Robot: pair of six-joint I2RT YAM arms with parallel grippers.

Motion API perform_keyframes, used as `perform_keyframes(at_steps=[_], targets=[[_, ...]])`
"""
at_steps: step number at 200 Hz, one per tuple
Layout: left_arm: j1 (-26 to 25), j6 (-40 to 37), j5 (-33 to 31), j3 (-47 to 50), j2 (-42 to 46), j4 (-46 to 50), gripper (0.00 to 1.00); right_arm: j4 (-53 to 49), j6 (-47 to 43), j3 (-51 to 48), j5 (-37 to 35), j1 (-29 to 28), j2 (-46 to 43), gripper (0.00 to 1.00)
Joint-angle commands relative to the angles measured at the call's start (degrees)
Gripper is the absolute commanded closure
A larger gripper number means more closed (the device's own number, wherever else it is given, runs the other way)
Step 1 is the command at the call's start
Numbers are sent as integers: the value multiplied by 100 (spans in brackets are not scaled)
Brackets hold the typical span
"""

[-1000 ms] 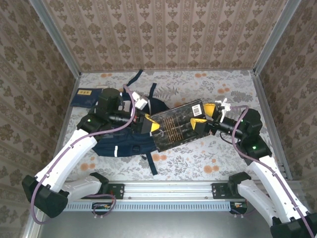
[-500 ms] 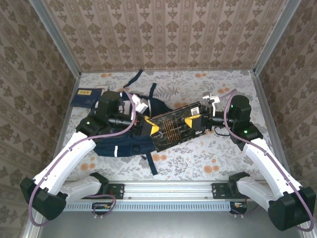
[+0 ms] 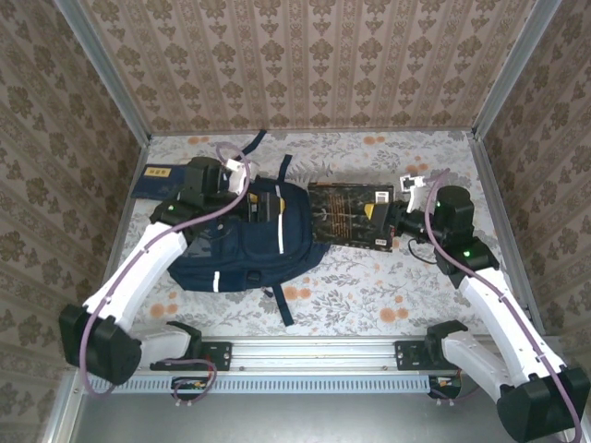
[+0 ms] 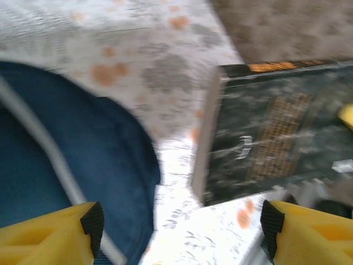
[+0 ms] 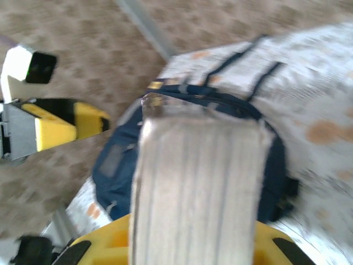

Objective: Pack the student bag

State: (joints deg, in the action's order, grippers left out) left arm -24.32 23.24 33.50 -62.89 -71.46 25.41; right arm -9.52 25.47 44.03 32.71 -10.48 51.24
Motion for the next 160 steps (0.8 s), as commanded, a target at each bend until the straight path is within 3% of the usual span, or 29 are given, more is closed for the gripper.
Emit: perform_keyframes(at_steps=[1,26,47,67,160], targets=[[123,862,-907,-399,-600,447,21,-879,626,400,-1178,19,98,100],[235,1306,-825,-717,-1414,579,24,-687,1031,97,-1241,53,-20,100],[251,1488,-494,-888,-1965,399,32,-608,1127,-45,-1148,55,-68,100],[240,1611,-367,-913,-2199,129,38,-655,1084,-117,-1002,64,-42,100],[-2,1757,-221,-1006,-2991,-192,43,-466,968,-384,-852,90,-62,100]])
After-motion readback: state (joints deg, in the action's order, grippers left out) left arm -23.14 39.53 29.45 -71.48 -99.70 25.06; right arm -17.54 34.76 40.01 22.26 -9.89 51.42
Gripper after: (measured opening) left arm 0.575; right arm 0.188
